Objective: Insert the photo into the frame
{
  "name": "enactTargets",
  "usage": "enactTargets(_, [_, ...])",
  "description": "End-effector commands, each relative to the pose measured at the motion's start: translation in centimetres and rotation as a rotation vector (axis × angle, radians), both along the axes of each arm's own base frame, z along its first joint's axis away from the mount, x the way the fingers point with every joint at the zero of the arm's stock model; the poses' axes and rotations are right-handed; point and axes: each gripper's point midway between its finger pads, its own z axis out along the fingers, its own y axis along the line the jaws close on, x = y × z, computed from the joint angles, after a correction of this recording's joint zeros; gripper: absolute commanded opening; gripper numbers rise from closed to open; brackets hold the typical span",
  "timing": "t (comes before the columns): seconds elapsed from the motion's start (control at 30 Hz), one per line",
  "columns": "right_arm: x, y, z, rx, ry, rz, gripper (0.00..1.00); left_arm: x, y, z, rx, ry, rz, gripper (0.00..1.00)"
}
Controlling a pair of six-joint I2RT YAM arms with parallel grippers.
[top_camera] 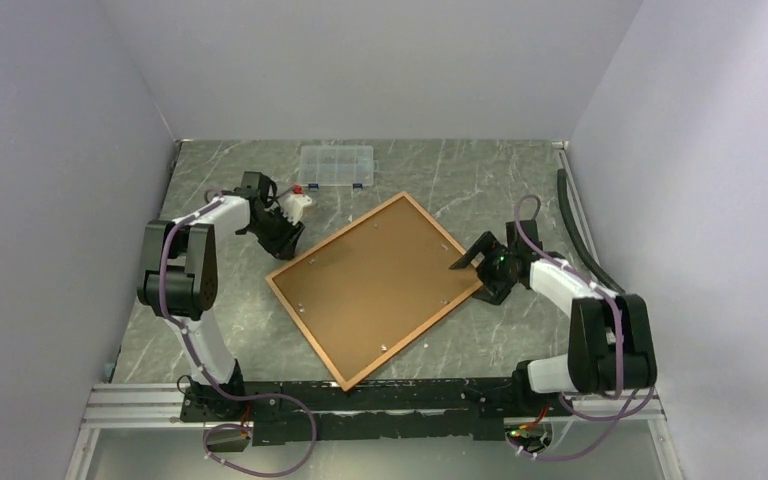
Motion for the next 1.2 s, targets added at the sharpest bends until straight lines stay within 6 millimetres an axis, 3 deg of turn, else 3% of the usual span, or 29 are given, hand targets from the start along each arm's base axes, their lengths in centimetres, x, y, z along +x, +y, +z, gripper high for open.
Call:
enactTargets(0.0, [7.1, -0.5, 3.2, 0.019, -0.174, -0.024, 0.94, -4.3, -3.3, 0.3, -0.064, 0.097, -0.097, 0.44])
enactTargets(0.3, [13.8, -2.8, 6.0, -0.040, -0.231, -0.077, 0.94, -8.6, -6.5, 1.3, -0.132, 0.161, -0.199, 0.44])
enactTargets(0.4, [13.4, -3.3, 7.6, -0.094, -0.256, -0.062, 0.94, -8.0, -5.6, 2.1, -0.104, 0.134, -0.183, 0.45])
enactTargets(0.57, [9.1, -2.5, 9.0, -0.133, -0.306, -0.003, 0.92, -6.4, -2.5, 4.9, -0.113, 0.073, -0.126, 0.48])
enactTargets(0.67, [6.5, 1.7, 10.0, -0.113, -0.378, 0.164, 0.91, -8.5, -2.3, 5.8, -0.137, 0.103, -0.167, 0.52])
enactTargets(0.77, [3.0, 8.0, 9.9, -0.071, -0.399, 0.418, 0.91, -12.0, -3.0, 5.9, -0.169, 0.149, -0.251, 0.56])
enactTargets(0.87, [-0.4, 13.9, 9.1, 0.046, -0.409, 0.640, 0.91, -14.0, -3.1, 4.8, -0.160, 0.171, -0.306, 0.57])
enactTargets(1.03, [-4.3, 20.9, 7.8, 0.170, -0.408, 0.891, 0.88, -15.2, -2.8, 2.7, -0.107, 0.172, -0.358, 0.56])
enactTargets(1.17, [-6.3, 24.7, 6.9, 0.201, -0.420, 1.042, 0.87, -15.9, -2.0, 1.9, -0.071, 0.165, -0.382, 0.56])
